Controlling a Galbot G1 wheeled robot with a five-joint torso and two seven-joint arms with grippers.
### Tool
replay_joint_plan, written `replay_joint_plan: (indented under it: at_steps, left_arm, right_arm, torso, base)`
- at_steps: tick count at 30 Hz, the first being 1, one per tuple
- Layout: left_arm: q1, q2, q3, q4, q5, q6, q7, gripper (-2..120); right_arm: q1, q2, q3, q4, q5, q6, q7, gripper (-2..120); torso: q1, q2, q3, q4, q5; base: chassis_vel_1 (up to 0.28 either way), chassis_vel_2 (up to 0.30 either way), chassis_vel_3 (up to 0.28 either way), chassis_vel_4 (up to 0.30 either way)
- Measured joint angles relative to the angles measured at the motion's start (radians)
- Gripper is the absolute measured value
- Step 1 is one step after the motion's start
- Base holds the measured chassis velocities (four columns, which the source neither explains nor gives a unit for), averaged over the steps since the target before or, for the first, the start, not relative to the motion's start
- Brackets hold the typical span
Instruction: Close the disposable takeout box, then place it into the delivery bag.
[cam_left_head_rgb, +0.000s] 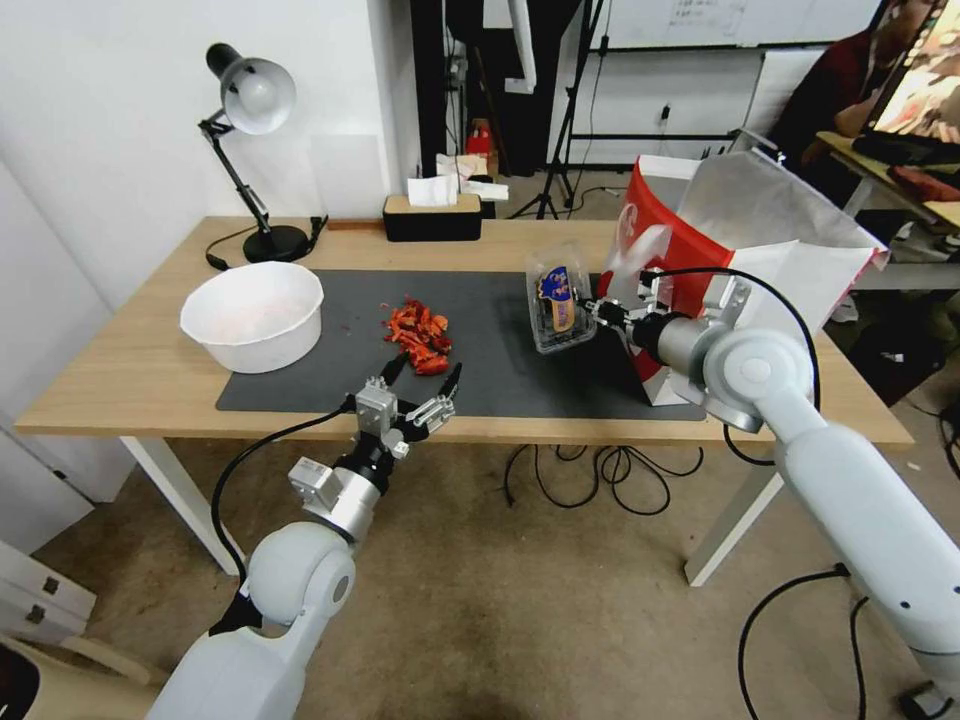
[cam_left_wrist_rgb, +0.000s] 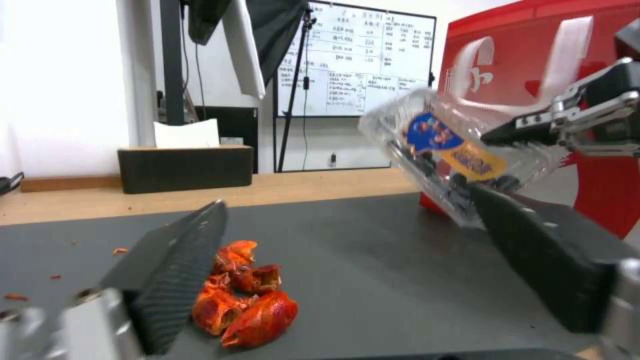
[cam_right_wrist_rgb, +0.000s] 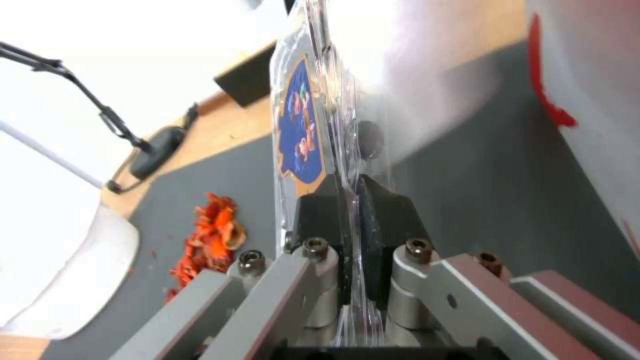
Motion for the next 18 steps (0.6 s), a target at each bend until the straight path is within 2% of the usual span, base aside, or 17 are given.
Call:
replay_joint_plan:
  at_steps: [8, 18]
  left_arm:
    - [-0.003, -0.008, 0.002, 0.008, 0.004, -0.003, -0.015, 100]
    - [-0.008, -0.005, 0.001, 0.011, 0.004, -0.004, -0.023, 100]
  right_arm:
    - [-0.035, -0.022, 0.003, 0.05, -0.129, 0.049, -0.097, 2]
    - [-0.039, -0.028, 0.004, 0.078, -0.156, 0.082, -0.17, 2]
  torso:
    - [0.0, 0.0, 0.0, -0.0001, 0.0]
    - [0.0, 0.0, 0.0, 0.0, 0.0]
  base:
    - [0.0, 0.0, 0.0, 0.0]
    - [0.0, 0.0, 0.0, 0.0]
